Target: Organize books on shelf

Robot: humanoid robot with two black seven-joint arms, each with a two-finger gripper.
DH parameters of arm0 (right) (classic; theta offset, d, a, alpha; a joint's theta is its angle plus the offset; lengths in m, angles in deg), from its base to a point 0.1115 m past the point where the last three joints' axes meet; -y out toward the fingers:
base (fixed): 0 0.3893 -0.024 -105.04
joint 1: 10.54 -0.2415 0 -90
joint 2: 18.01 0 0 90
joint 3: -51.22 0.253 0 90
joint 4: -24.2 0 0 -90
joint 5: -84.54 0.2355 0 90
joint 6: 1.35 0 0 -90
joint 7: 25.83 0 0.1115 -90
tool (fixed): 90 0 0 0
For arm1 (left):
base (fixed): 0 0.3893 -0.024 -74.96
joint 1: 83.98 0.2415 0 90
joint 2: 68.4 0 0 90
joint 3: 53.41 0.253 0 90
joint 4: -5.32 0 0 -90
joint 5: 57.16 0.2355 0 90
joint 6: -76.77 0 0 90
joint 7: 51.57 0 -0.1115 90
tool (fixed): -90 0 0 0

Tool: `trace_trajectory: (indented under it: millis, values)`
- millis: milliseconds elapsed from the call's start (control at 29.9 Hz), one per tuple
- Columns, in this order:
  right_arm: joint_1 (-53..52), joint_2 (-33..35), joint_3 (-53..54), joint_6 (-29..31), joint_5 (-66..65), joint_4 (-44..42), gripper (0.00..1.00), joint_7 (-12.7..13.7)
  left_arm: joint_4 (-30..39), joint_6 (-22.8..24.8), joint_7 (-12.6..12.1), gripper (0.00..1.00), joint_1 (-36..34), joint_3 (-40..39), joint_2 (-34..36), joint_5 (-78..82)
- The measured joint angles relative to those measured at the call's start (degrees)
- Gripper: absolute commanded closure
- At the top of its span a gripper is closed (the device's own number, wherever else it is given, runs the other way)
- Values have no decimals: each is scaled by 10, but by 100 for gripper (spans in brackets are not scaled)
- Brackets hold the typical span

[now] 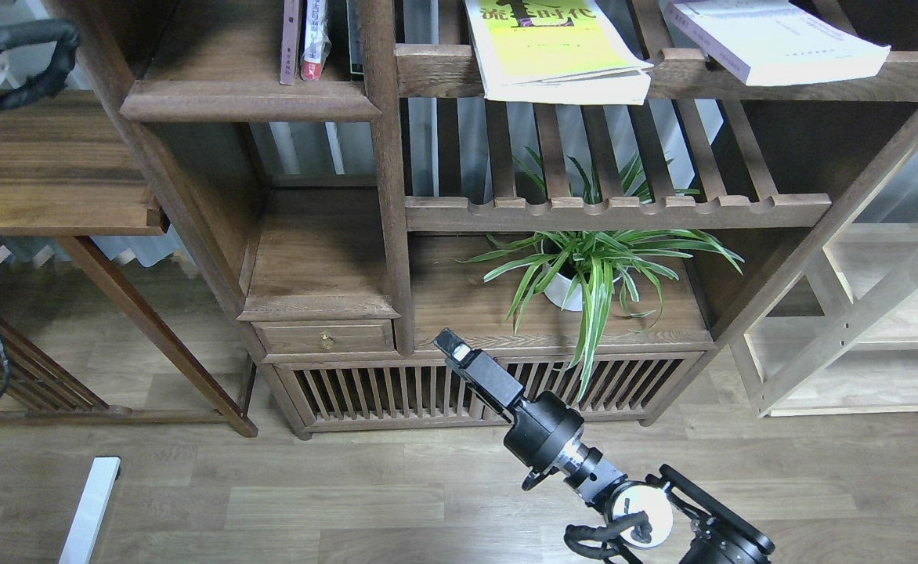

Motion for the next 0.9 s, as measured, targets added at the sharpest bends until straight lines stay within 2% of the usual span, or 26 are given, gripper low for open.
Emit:
trace_trajectory:
  millis: [368, 501, 702, 903]
  values:
    - [-2, -1, 44, 0, 4, 0, 1, 0, -87, -25, 14, 98, -52, 48, -45, 1]
    - [-2, 0, 54, 0, 7, 0, 1, -1, -91, -26, 18, 93, -53, 59, -46, 0]
    - [-2, 3, 55, 0, 9, 0, 1, -1, -93, -26, 43, 88, -53, 78, -45, 0]
    - [-2, 3, 59, 0, 9, 0, 1, 0, -92, -26, 50, 76, -47, 94, -43, 0]
